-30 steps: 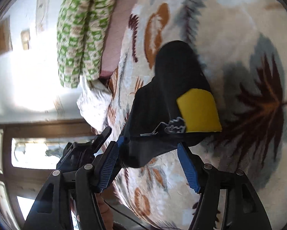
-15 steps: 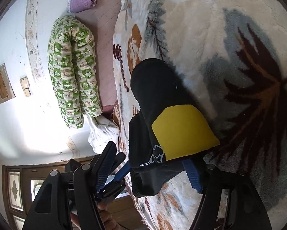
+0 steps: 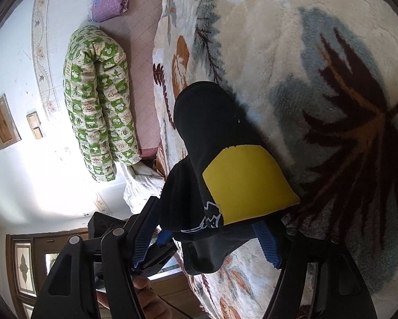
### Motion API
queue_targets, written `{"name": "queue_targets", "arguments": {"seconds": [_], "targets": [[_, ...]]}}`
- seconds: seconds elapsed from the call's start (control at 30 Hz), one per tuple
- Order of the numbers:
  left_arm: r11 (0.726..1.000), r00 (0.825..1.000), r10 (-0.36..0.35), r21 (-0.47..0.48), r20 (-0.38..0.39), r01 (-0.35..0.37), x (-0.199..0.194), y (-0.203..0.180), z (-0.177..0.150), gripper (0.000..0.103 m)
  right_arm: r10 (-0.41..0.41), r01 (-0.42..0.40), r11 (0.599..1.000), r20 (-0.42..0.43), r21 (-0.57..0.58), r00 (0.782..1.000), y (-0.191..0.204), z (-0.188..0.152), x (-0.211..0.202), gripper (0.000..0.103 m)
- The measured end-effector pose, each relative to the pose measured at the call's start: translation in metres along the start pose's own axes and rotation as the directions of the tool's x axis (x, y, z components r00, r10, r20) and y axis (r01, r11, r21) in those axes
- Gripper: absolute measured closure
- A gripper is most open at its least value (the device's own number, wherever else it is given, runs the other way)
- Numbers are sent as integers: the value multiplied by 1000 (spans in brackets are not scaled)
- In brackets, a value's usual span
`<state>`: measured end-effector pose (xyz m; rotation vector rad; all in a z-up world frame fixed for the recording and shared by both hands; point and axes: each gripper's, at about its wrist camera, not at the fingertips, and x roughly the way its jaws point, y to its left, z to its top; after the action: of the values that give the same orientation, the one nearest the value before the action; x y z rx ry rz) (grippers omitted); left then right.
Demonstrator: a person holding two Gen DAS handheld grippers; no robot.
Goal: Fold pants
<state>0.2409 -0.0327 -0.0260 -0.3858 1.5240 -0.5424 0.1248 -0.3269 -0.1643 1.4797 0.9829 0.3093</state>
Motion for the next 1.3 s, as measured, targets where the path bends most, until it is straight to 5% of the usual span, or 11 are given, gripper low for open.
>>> {"name": "queue_targets", "arguments": {"seconds": [0.27, 0.5, 0.73, 0.8, 0.83, 0.87, 0.93, 1.03, 1.2, 1.3], "targets": [[960, 990, -143, 242, -13, 142, -10, -17, -13, 77, -19, 19, 1000, -7, -14, 1000, -2, 0, 3, 34], [957, 997, -80, 280, -6, 78, -11, -19, -19, 77, -22, 22, 1000, -10, -15, 1000, -1, 1, 5, 34], [986, 998, 38, 162, -51, -29, 31, -10, -18, 77, -11, 12, 1000, 15, -25, 1000, 0, 1, 3, 33], [994, 997, 49, 96, -61, -43, 43, -6, -20, 79, -13, 14, 1000, 15, -27, 1000, -1, 1, 2, 39], [997, 997, 48, 67, -56, -44, 47, -4, -22, 87, -15, 15, 999, 15, -28, 1000, -2, 1, 2, 52], [998, 998, 49, 49, -45, -47, 50, -4, -23, 89, -12, 12, 999, 16, -29, 1000, -4, 3, 1, 76], [1000, 1000, 6, 25, -16, -6, 50, -8, -28, 92, -19, 20, 999, 24, -30, 1000, -7, 6, -2, 95], [996, 995, -88, 6, 39, 88, 47, -22, -33, 92, 28, -26, 999, 50, -29, 998, -9, 12, -14, 95], [999, 1000, 20, -37, 5, -20, 78, -27, -29, 92, 33, -24, 996, 115, -82, 993, -7, 34, -37, 95], [997, 999, 26, -70, 25, -24, 84, -20, -33, 92, -77, 93, 984, 110, -150, 991, -9, 34, -33, 95]]}}
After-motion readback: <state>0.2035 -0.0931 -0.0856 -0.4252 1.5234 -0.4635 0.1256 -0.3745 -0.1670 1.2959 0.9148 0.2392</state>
